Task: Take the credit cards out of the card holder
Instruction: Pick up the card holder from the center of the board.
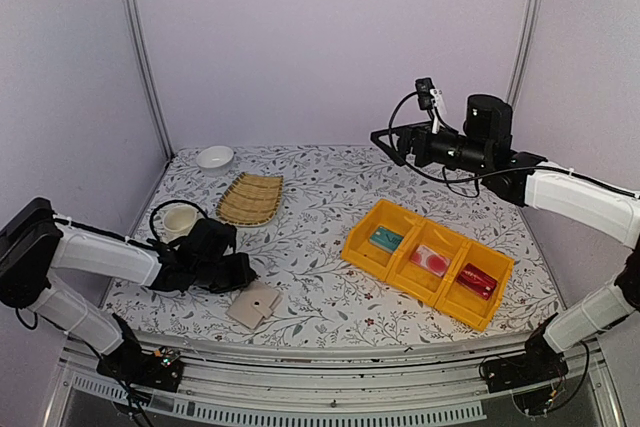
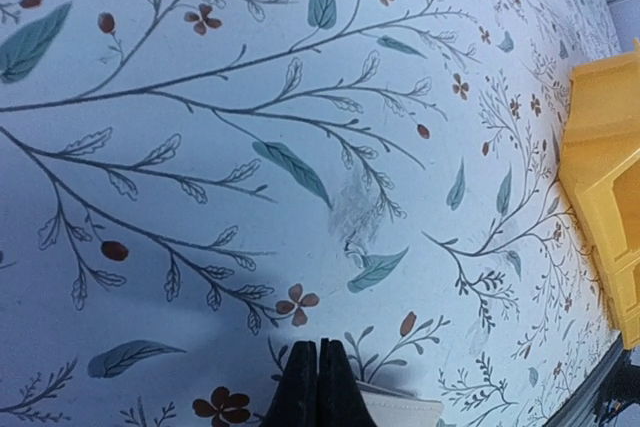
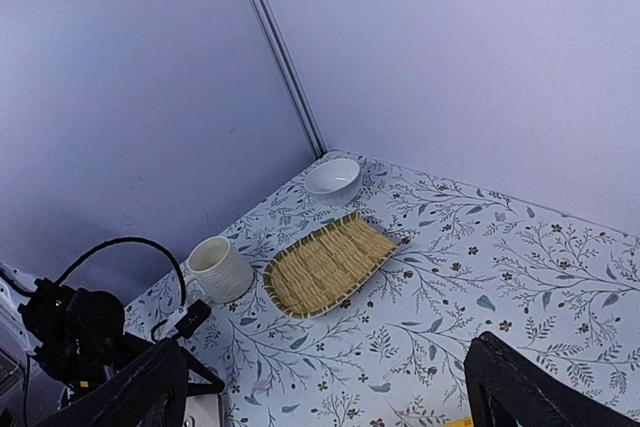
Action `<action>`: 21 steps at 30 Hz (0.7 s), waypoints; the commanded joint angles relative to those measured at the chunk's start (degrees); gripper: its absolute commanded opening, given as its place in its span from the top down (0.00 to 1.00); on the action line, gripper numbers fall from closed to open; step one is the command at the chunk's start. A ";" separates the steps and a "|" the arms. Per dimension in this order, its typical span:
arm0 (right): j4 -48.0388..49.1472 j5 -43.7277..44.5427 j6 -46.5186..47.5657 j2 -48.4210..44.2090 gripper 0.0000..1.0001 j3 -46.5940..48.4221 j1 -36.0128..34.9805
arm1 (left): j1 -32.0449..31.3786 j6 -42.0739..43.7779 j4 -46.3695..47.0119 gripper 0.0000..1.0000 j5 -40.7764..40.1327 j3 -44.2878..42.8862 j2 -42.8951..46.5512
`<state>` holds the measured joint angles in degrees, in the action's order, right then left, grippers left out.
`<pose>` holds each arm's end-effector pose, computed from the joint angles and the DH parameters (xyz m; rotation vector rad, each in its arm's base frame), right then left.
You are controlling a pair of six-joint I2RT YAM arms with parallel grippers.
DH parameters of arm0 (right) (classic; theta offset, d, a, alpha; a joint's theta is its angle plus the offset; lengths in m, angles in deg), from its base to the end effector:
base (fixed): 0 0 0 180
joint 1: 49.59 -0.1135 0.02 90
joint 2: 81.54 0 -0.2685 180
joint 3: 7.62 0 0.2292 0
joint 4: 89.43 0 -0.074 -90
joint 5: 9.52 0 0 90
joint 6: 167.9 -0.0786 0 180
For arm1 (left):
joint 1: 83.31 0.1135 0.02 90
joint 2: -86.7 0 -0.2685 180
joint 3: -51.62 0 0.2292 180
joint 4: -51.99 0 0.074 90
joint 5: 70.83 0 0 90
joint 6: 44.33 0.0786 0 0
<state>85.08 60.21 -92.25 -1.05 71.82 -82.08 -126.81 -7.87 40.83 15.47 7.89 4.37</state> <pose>0.2819 0.2118 0.3573 -0.5481 1.6741 0.9021 0.1934 -0.1765 0.1202 -0.2537 2.5422 -0.6465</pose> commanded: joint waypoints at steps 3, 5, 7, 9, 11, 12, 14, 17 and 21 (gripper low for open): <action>-0.77 1.10 -3.83 -0.51 0.01 -2.26 -2.73 | -0.63 2.68 6.09 1.00 -0.50 1.38 2.57; -1.73 1.13 -4.76 1.67 0.01 -2.18 -4.94 | -0.74 2.82 5.74 1.00 0.11 1.15 1.85; -3.44 0.82 -7.12 5.09 0.00 -1.62 -8.61 | -0.72 2.51 4.97 1.00 -0.15 1.13 1.40; -5.85 -1.82 -8.63 10.25 0.02 -0.03 -12.84 | -0.82 2.27 4.76 1.00 -0.16 1.09 1.60; -8.83 -5.65 -8.91 15.11 0.06 2.12 -16.16 | -1.12 2.06 4.69 1.00 -0.46 0.96 2.71; -8.11 -9.05 -9.00 16.71 0.07 2.11 -17.11 | -1.51 2.15 4.80 1.00 -1.25 1.15 3.66; -2.64 -13.87 -8.84 18.35 0.07 -1.21 -17.71 | -2.50 2.39 6.32 1.00 -4.19 2.44 6.50; 0.42 -16.39 -7.94 21.90 0.07 -1.38 -18.21 | -2.90 2.20 11.86 1.00 -6.30 6.33 10.89; 1.91 -19.85 -4.52 30.68 0.07 4.56 -19.32 | -3.61 3.85 18.86 1.00 -8.20 10.05 14.29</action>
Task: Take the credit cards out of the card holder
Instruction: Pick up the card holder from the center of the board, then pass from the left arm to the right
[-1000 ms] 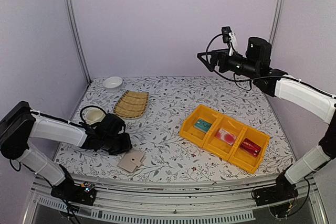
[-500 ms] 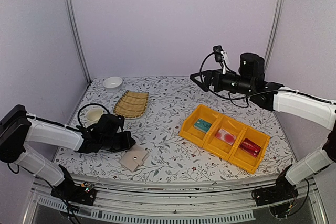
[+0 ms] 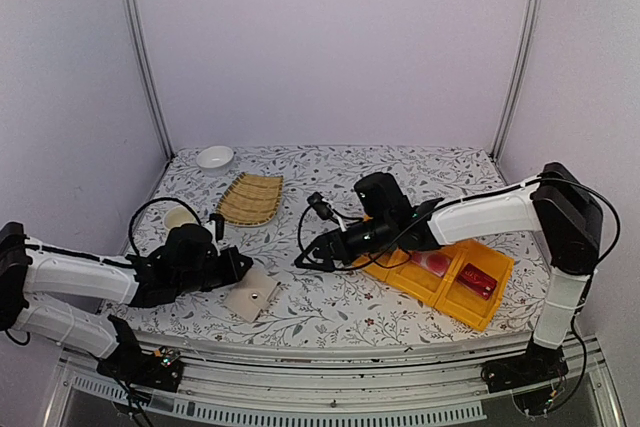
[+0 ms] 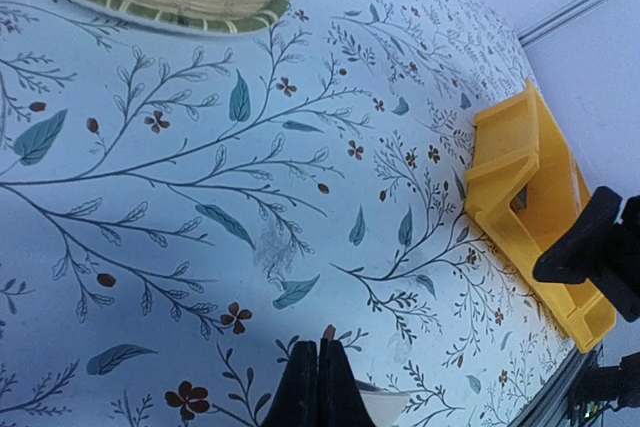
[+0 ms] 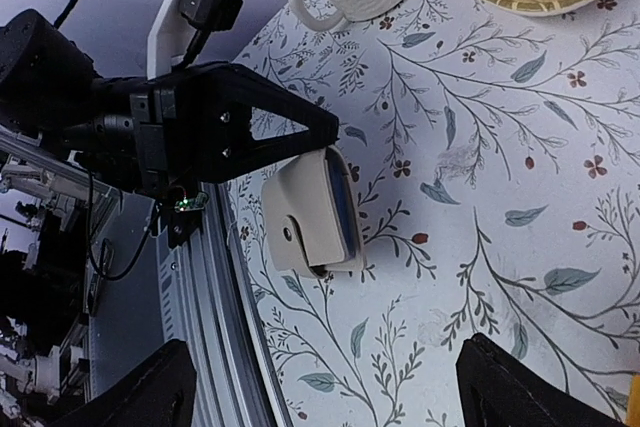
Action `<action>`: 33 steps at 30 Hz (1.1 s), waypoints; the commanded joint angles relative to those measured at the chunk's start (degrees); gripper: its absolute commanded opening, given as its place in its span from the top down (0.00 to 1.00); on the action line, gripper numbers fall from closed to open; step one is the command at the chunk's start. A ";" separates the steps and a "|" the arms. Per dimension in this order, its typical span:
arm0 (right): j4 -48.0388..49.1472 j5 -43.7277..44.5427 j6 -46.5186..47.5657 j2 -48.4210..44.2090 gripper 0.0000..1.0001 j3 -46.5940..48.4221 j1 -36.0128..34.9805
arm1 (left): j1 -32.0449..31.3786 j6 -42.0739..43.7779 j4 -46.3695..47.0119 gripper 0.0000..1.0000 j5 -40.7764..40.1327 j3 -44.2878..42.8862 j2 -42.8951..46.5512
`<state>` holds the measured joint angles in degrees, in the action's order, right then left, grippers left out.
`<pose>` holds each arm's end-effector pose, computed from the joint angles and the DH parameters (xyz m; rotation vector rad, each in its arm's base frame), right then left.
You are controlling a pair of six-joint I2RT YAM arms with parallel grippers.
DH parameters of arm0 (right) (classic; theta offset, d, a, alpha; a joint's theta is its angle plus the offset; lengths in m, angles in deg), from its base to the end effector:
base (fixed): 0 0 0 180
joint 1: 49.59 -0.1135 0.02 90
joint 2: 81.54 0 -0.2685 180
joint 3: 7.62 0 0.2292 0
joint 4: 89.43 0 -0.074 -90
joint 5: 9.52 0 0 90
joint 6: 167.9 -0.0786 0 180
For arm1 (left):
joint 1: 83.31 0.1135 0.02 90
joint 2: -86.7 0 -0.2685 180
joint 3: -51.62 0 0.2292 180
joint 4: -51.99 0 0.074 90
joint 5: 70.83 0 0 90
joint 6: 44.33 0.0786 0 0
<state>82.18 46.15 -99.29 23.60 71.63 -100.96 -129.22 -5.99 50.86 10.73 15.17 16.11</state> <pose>0.2220 0.3488 0.1944 -0.9807 2.1757 1.3242 0.1783 -0.1675 0.1505 -0.2025 2.2856 -0.7812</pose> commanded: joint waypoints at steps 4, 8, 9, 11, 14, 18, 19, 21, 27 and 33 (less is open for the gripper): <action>6.76 -10.85 4.30 13.88 0.07 11.99 -0.46 | -1.73 2.53 8.23 1.00 -4.78 2.73 1.89; 6.49 -15.07 7.21 21.61 0.09 18.01 -0.80 | -2.10 2.82 11.46 1.00 -4.67 4.05 2.23; 6.44 -16.47 7.28 23.41 0.09 18.97 -1.05 | -2.11 3.17 11.84 1.00 -4.88 4.27 2.60; 6.93 -17.28 7.70 25.15 0.10 19.79 -1.85 | -2.21 3.69 11.93 1.00 -5.36 4.43 3.37; 7.10 -19.08 8.62 27.53 0.17 21.72 -3.14 | -2.33 3.52 13.07 1.00 -5.77 5.44 4.17; 9.15 -22.14 7.05 28.88 0.45 23.70 -3.77 | -2.33 3.69 12.11 1.00 -6.45 5.52 4.23; 10.07 -22.28 6.38 28.89 0.50 23.54 -3.80 | -2.28 3.56 12.25 1.00 -6.44 5.71 4.27; 11.38 -22.60 5.66 28.89 0.60 23.45 -3.78 | -2.32 3.20 13.06 1.00 -6.03 6.15 4.32; 11.38 -23.96 6.29 26.49 0.98 22.61 -3.68 | -2.33 3.55 12.52 1.00 -5.80 6.24 5.79; -4.75 -21.96 16.39 11.31 0.99 18.62 1.93 | -2.31 15.25 10.14 0.72 5.44 1.15 14.75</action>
<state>88.69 24.30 -91.73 48.21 91.38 -102.84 -130.84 0.22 61.74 8.67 20.76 24.74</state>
